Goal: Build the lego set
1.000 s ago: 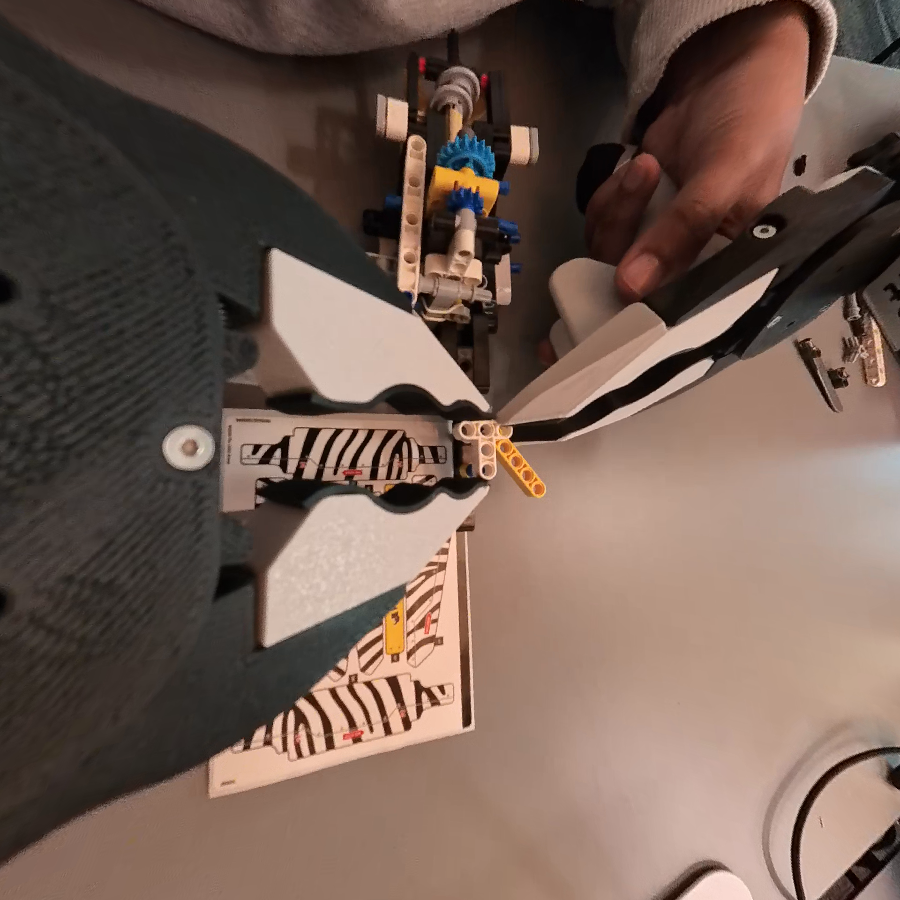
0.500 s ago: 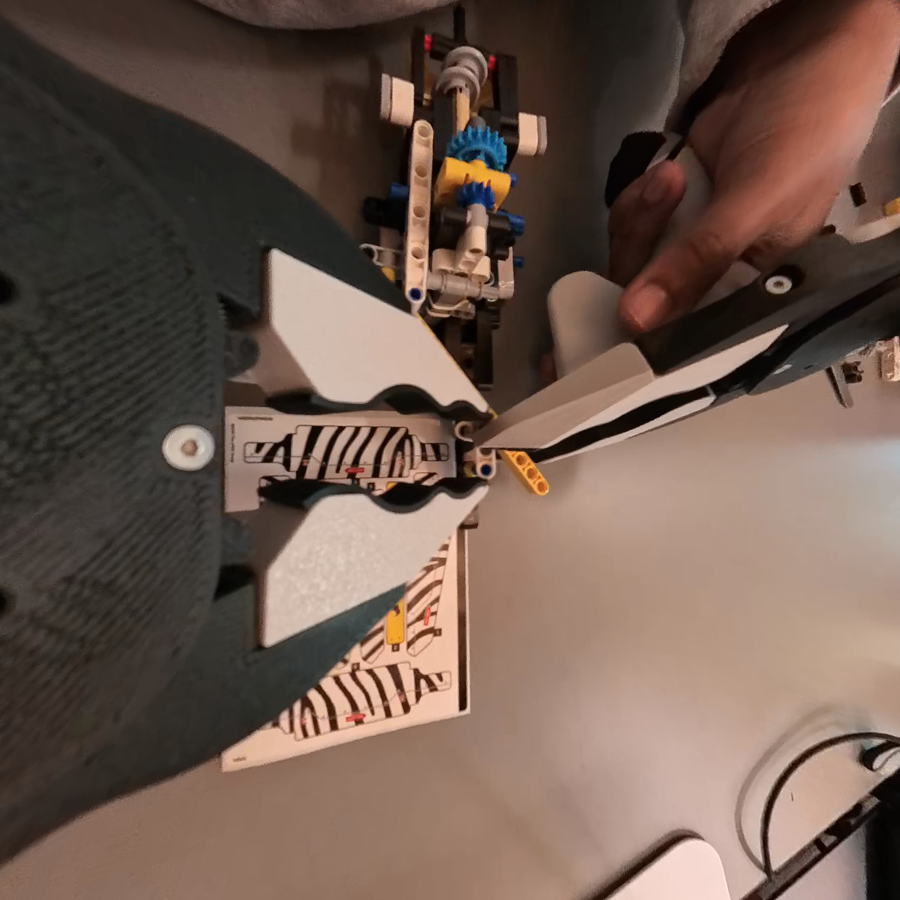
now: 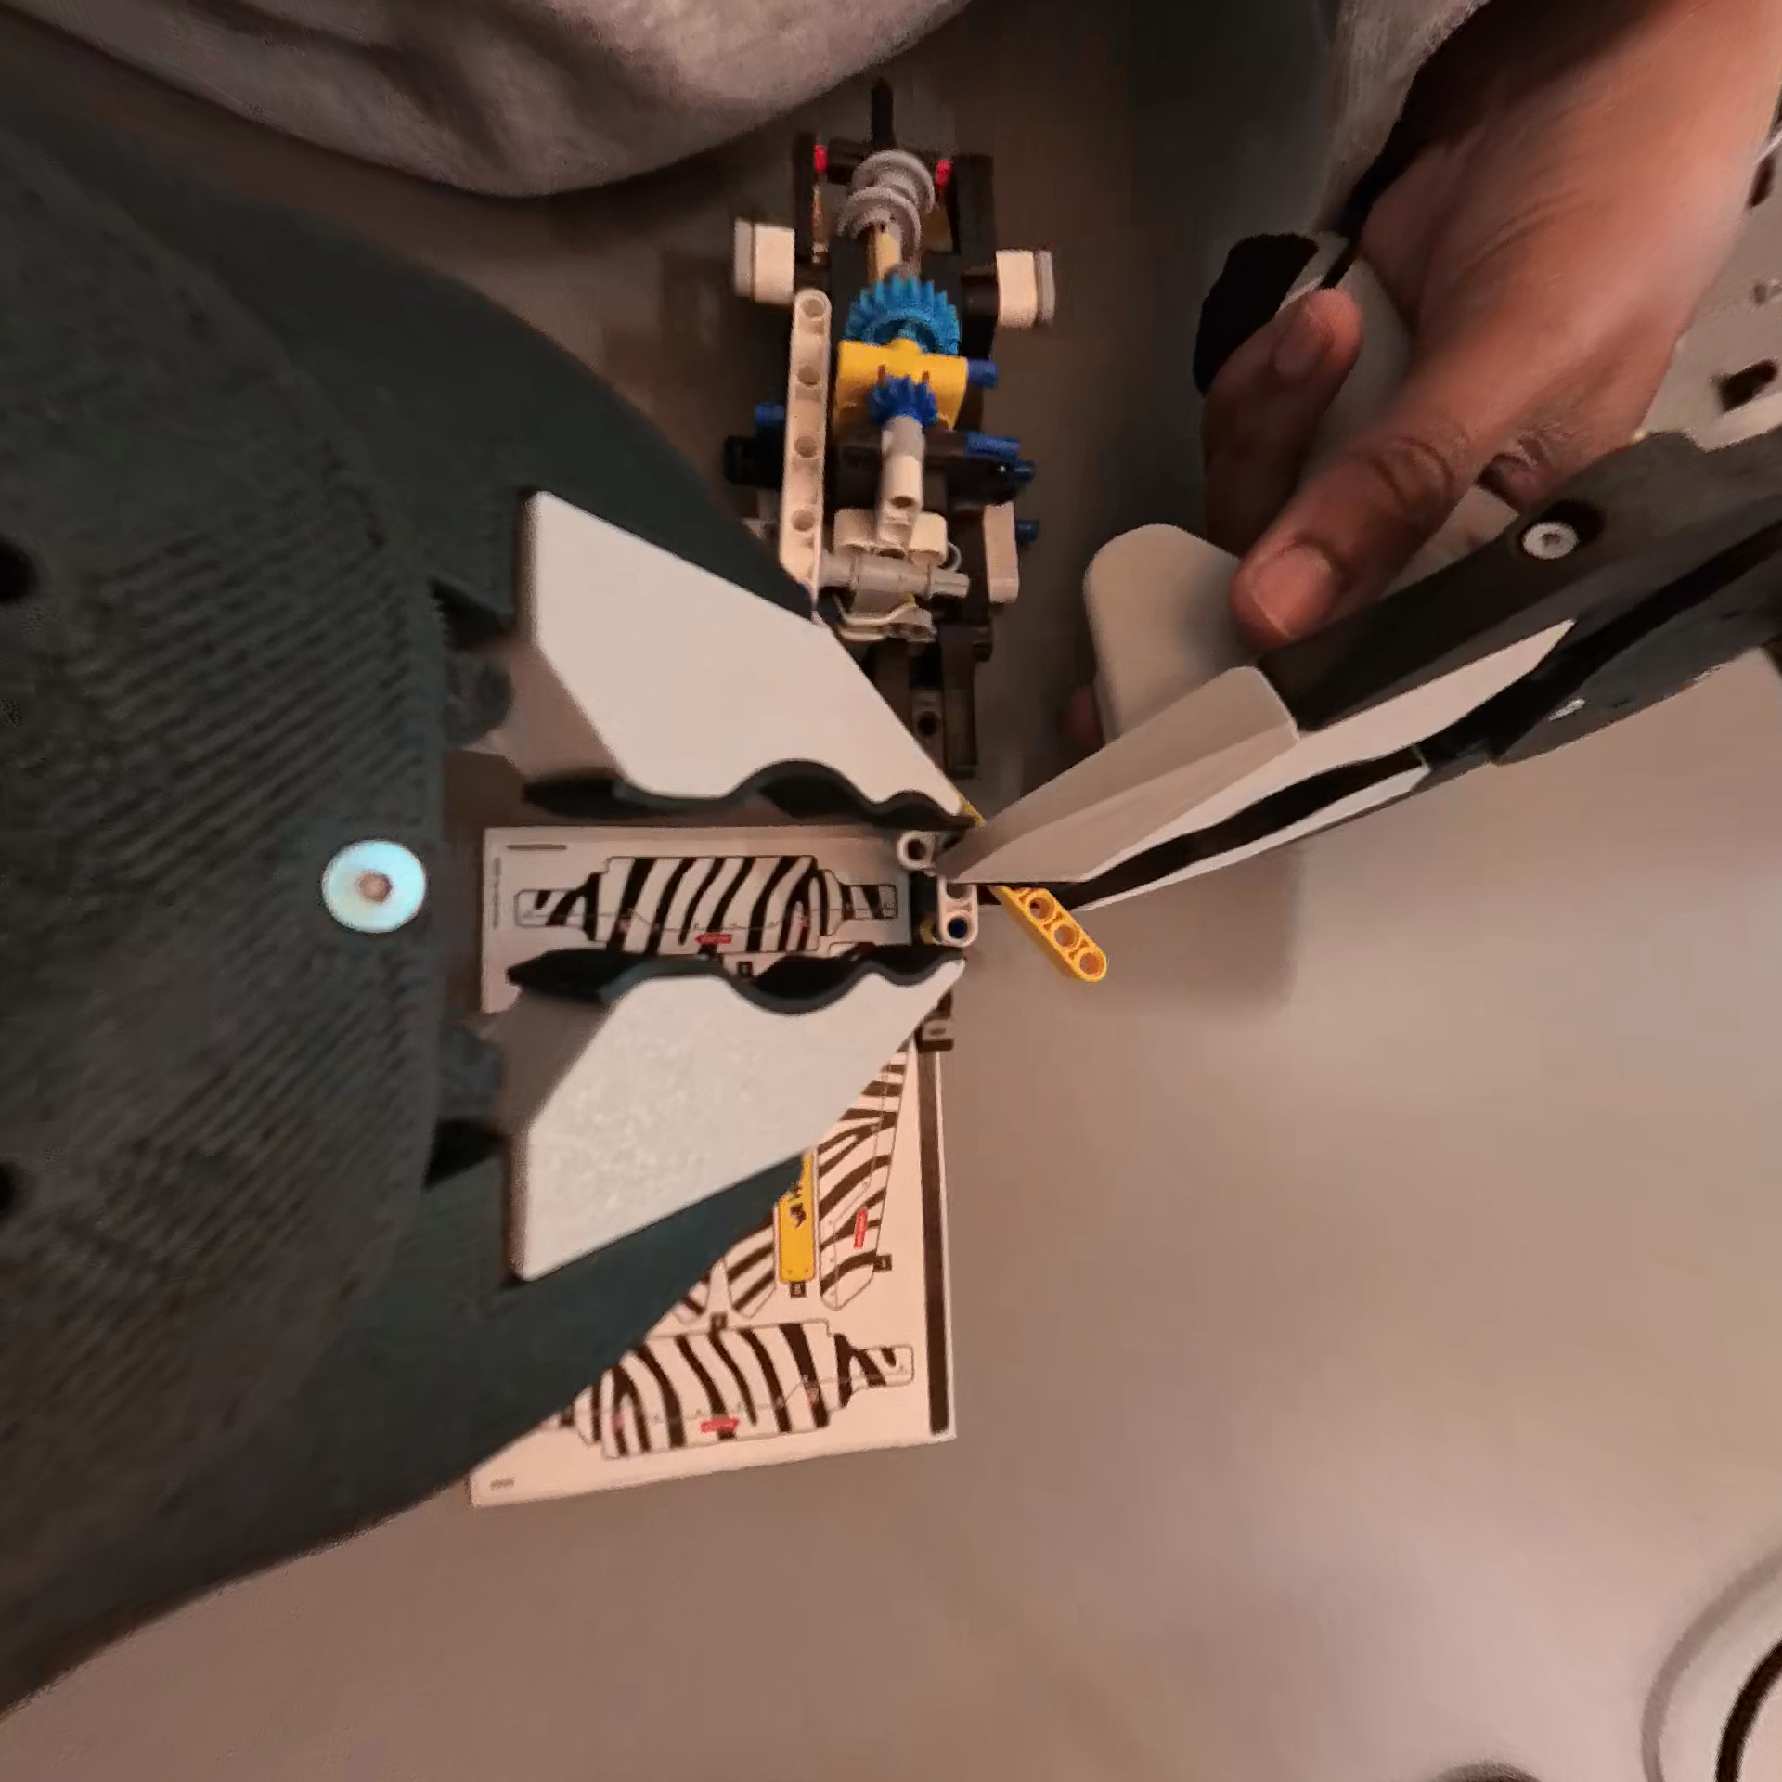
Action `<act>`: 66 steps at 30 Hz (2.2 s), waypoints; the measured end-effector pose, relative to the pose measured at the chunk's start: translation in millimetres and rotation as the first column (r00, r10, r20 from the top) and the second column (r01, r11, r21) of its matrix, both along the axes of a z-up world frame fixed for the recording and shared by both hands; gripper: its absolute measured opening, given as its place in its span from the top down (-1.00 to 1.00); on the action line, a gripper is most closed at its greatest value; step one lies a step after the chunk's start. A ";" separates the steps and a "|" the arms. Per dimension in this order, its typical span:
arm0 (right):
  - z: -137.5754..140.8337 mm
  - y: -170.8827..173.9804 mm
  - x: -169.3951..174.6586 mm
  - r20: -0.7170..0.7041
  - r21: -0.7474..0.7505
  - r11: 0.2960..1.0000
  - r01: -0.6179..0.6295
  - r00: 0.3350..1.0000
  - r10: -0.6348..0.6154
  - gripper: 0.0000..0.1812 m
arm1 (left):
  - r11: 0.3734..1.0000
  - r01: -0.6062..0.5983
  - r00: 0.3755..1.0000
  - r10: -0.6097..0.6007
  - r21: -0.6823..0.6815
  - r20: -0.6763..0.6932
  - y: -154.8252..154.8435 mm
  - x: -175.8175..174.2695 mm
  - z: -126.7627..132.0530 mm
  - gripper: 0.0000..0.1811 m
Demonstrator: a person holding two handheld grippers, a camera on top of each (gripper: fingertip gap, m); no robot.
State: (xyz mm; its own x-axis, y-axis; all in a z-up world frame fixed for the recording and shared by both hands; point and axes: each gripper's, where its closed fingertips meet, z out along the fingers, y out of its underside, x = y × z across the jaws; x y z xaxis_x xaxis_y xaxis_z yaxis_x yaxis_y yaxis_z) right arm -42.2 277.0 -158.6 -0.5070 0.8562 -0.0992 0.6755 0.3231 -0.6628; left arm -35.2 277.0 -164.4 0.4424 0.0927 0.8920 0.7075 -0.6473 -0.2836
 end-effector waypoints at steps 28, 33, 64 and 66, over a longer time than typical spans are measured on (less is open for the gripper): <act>-4.4 -0.3 1.6 0.168 0.104 0.993 -0.056 0.985 0.038 0.75 | 0.999 0.036 0.995 -0.039 0.034 0.089 -0.4 -0.3 3.9 0.78; -2.7 -1.2 0.3 0.105 0.092 0.994 -0.063 0.993 0.054 0.70 | 0.998 0.047 0.995 -0.050 0.038 0.081 -0.8 0.5 3.9 0.78; -2.8 -2.3 1.7 0.164 0.142 0.986 -0.092 0.984 0.068 0.74 | 0.998 0.063 0.997 -0.064 0.023 0.039 -4.7 -0.1 1.4 0.75; -2.7 -2.4 1.6 0.148 0.129 0.987 -0.095 0.986 0.075 0.74 | 0.998 0.060 0.998 -0.060 0.026 0.030 -4.4 -0.4 1.4 0.76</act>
